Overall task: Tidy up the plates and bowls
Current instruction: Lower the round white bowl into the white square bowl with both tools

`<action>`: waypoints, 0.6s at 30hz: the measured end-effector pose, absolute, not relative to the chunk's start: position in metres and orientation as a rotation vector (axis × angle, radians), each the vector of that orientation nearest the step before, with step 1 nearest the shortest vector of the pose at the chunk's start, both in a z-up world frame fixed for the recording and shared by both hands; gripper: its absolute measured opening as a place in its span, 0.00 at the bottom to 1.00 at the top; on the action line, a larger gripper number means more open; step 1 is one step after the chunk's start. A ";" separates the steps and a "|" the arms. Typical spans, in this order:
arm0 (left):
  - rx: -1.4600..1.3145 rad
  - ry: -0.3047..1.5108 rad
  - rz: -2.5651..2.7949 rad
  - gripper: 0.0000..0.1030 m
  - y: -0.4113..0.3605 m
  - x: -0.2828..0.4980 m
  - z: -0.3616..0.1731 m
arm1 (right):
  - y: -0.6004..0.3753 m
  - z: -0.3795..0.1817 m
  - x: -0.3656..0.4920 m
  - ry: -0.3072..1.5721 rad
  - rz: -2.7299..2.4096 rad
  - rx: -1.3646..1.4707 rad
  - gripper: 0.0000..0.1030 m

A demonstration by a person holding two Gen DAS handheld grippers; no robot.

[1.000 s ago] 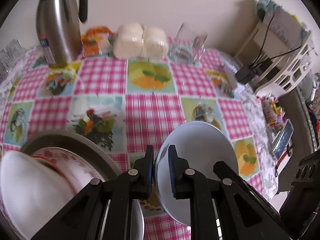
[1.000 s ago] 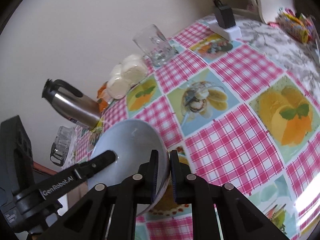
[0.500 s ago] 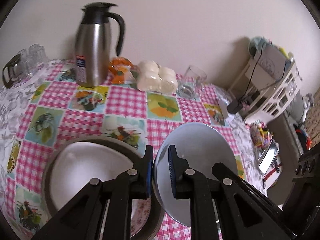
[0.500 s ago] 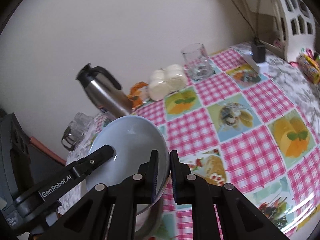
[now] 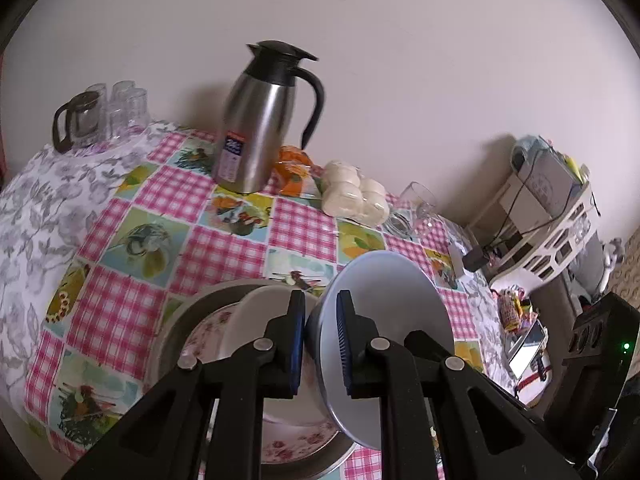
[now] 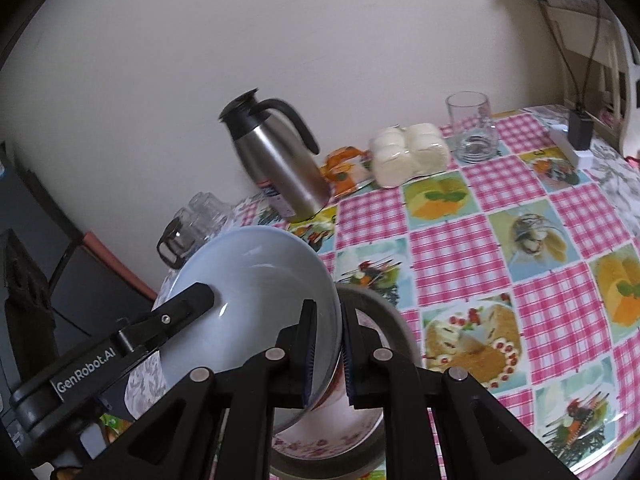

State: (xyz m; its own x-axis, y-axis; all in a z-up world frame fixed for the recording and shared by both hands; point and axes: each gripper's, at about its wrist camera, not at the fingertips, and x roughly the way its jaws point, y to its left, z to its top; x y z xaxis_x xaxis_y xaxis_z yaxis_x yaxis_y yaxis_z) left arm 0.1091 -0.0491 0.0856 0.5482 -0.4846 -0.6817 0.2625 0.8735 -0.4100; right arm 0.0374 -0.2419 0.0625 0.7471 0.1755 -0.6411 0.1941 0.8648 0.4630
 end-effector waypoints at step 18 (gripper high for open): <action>-0.383 0.921 -0.410 0.14 -0.004 0.118 0.064 | -0.192 0.052 0.060 0.802 0.001 0.436 0.13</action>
